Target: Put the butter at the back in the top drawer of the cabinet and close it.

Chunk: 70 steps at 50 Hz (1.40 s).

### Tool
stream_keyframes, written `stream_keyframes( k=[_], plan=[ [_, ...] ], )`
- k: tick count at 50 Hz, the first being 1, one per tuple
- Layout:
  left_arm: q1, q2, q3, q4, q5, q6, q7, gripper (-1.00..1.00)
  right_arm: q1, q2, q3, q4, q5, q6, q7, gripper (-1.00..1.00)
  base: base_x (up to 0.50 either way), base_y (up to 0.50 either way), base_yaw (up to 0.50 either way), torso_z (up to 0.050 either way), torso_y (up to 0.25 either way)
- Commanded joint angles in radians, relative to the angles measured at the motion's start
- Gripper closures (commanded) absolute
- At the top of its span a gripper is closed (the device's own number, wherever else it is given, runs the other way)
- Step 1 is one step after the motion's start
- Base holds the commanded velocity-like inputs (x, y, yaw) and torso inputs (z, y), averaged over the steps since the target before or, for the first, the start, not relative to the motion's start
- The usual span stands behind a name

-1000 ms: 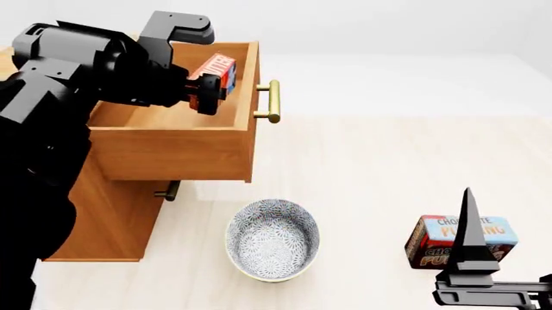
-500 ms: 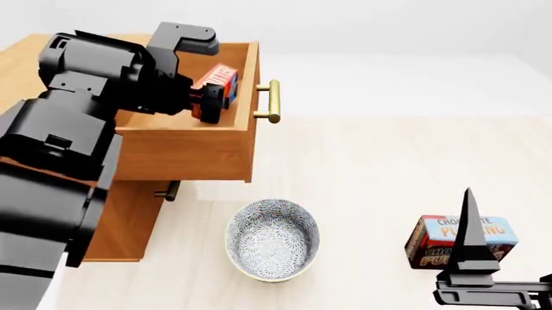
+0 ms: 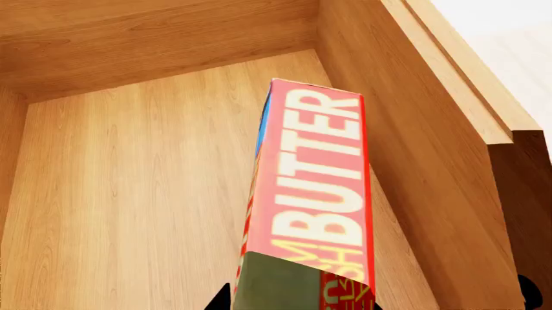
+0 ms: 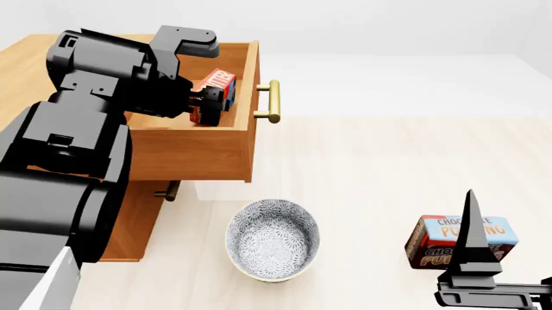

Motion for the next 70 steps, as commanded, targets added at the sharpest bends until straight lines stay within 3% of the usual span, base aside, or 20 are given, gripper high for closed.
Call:
stream_keyframes(
  k=[1,35,36,70],
  plan=[
    [0.005,0.010,-0.038,-0.002,0.032,-0.029,0.014,1.00,-0.005,0.000,-0.001,0.004,-0.004,-0.006,0.002,-1.00,0.00,0.00,0.00,0.000,0.000],
    [-0.002,0.015,-0.007,-0.002,0.030,-0.057,0.057,1.00,-0.011,0.000,0.004,0.001,-0.007,-0.006,0.007,-1.00,0.00,0.00,0.00,0.000,0.000],
    [-0.002,0.015,-0.007,-0.002,0.030,-0.056,0.058,-1.00,-0.011,0.000,0.004,0.001,-0.006,-0.006,0.007,-1.00,0.00,0.00,0.00,0.000,0.000],
    [-0.050,0.007,0.000,-0.002,0.033,0.000,0.043,-1.00,-0.019,0.000,0.006,-0.003,-0.015,-0.008,0.010,-1.00,0.00,0.00,0.00,0.000,0.000]
  ],
)
